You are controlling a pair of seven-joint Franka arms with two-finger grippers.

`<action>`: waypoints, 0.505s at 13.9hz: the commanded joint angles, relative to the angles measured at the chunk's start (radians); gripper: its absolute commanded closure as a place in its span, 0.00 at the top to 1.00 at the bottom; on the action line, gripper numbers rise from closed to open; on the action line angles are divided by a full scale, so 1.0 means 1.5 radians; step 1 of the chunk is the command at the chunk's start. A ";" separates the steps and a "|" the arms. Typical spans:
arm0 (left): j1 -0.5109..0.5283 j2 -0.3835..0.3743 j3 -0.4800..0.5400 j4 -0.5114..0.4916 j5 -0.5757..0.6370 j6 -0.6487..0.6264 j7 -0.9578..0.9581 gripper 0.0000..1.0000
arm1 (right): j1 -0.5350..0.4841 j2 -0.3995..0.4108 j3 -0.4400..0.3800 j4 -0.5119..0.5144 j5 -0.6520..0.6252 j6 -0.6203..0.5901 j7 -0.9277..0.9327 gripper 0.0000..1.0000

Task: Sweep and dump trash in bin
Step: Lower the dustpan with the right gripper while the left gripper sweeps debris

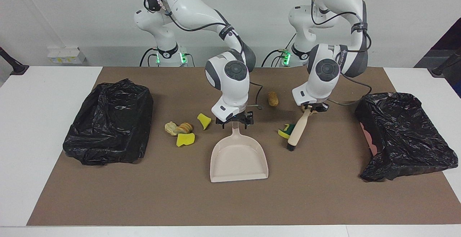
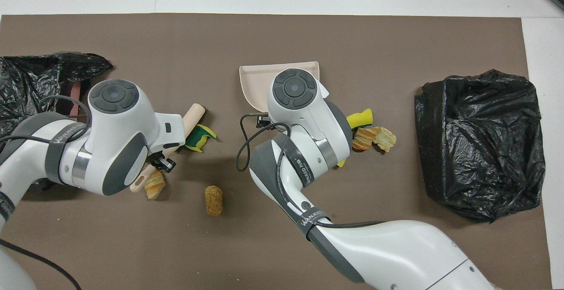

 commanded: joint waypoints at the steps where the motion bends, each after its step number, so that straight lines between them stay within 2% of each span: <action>1: -0.006 -0.037 -0.016 -0.013 0.009 -0.039 -0.005 0.00 | -0.011 -0.013 0.006 -0.023 0.014 0.024 -0.021 0.15; 2: -0.005 -0.054 -0.015 -0.014 0.009 -0.045 -0.007 0.00 | -0.010 -0.014 0.005 -0.023 0.021 0.022 -0.013 0.00; 4: 0.003 -0.086 -0.009 -0.016 0.008 -0.078 -0.022 0.00 | -0.013 -0.014 0.005 -0.020 0.023 0.013 -0.029 0.00; 7: 0.008 -0.119 0.003 -0.023 0.008 -0.138 -0.173 0.00 | -0.012 -0.019 0.006 -0.017 0.024 0.012 -0.110 0.00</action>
